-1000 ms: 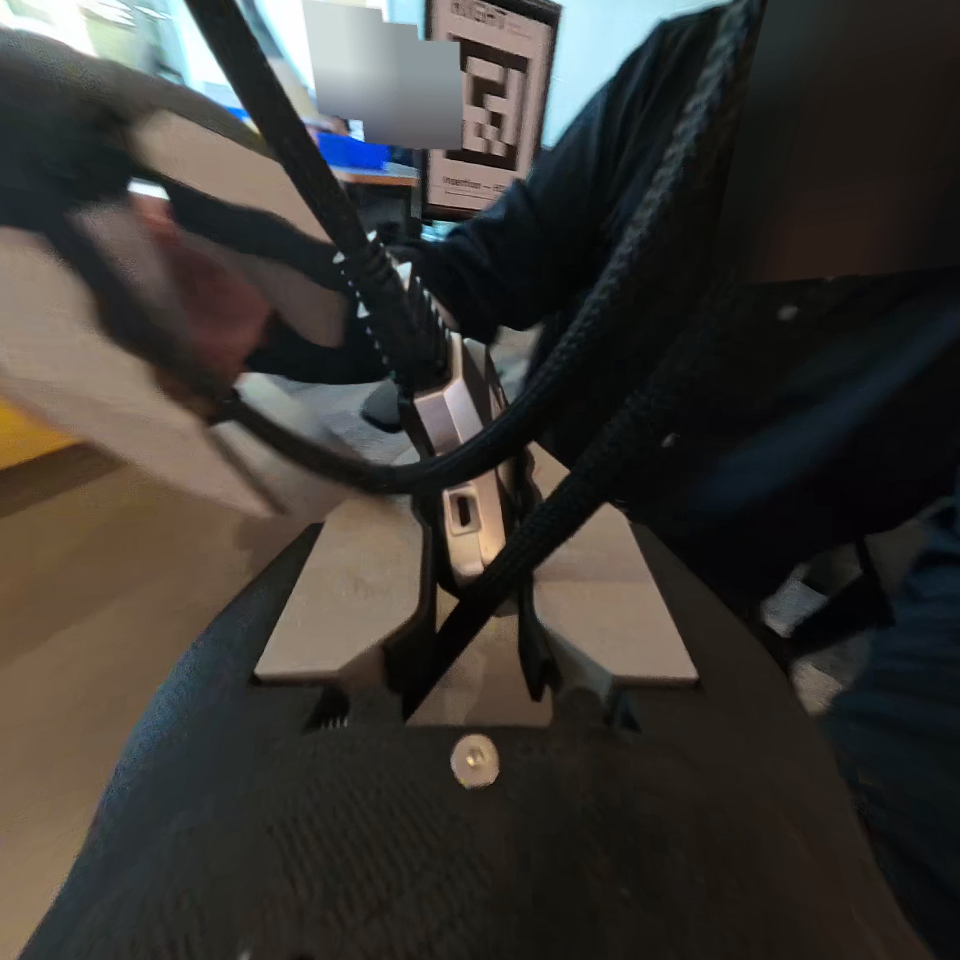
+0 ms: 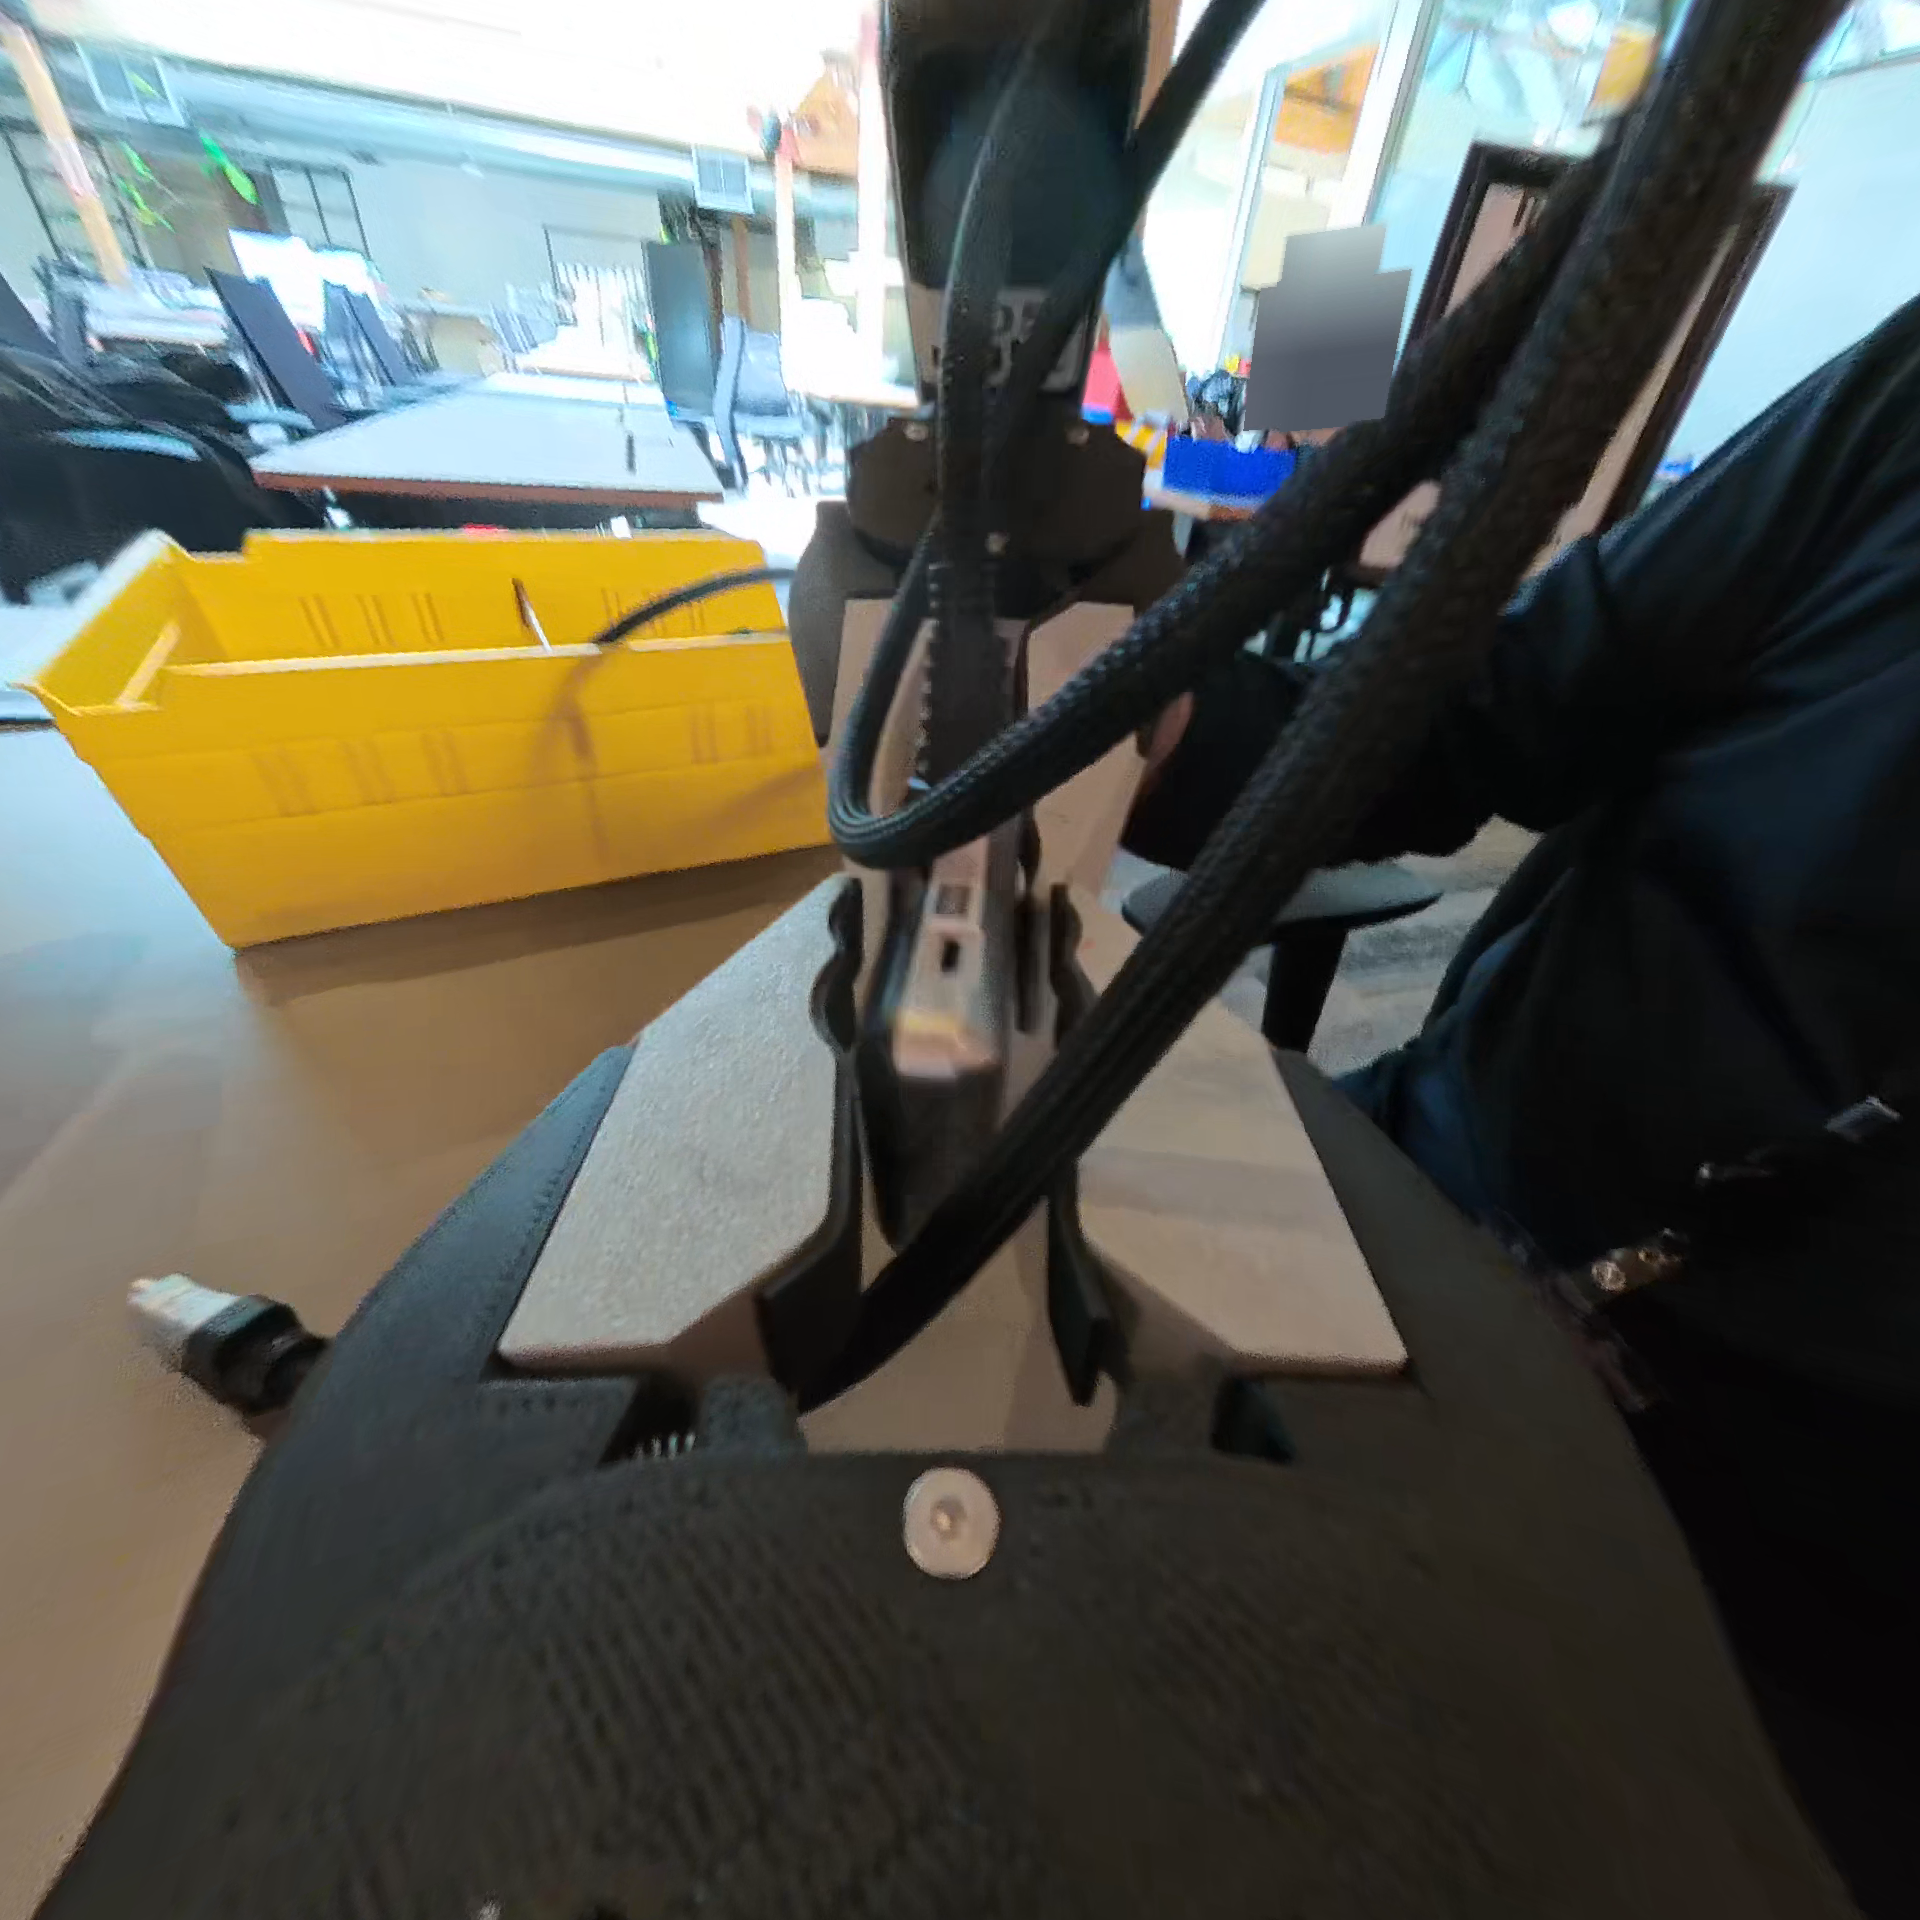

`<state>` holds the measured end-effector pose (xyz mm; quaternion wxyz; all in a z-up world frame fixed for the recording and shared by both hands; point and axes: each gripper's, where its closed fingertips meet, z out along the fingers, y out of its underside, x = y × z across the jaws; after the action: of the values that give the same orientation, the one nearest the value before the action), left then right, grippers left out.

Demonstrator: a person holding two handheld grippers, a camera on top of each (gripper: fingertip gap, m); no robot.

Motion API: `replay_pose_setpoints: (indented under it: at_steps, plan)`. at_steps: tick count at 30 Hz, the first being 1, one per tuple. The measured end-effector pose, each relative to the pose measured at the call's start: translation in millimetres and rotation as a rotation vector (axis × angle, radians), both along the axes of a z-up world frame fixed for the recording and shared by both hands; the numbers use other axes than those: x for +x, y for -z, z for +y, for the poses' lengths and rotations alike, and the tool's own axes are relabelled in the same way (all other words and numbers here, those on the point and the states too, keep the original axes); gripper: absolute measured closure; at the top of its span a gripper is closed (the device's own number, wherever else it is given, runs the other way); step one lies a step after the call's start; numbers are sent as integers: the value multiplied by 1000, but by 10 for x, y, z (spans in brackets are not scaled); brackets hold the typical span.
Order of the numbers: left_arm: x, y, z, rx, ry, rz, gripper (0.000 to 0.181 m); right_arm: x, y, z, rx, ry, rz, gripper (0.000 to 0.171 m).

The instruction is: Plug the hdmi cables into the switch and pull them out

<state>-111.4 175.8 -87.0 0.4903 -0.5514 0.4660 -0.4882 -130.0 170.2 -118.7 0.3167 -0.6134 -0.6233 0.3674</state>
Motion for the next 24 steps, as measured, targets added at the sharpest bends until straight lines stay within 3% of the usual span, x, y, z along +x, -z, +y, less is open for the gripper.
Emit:
replay_pose_setpoints:
  at_steps: [5, 11, 19, 24]
  plan:
    - [-249, -332, 89, -4, -74, -185, 134, 188, -378, 231, 175, 116, 29, 154]
    - [-362, -354, 258, -8, -180, -204, 125, 532, -978, 471, 326, 274, 72, 154]
    - [-738, -596, 364, -71, -226, -431, 137, 1030, -1868, 656, 119, 350, 289, 154]
    - [-801, -562, 440, -106, -256, -450, 146, 1354, -2136, 1130, 124, 470, 193, 154]
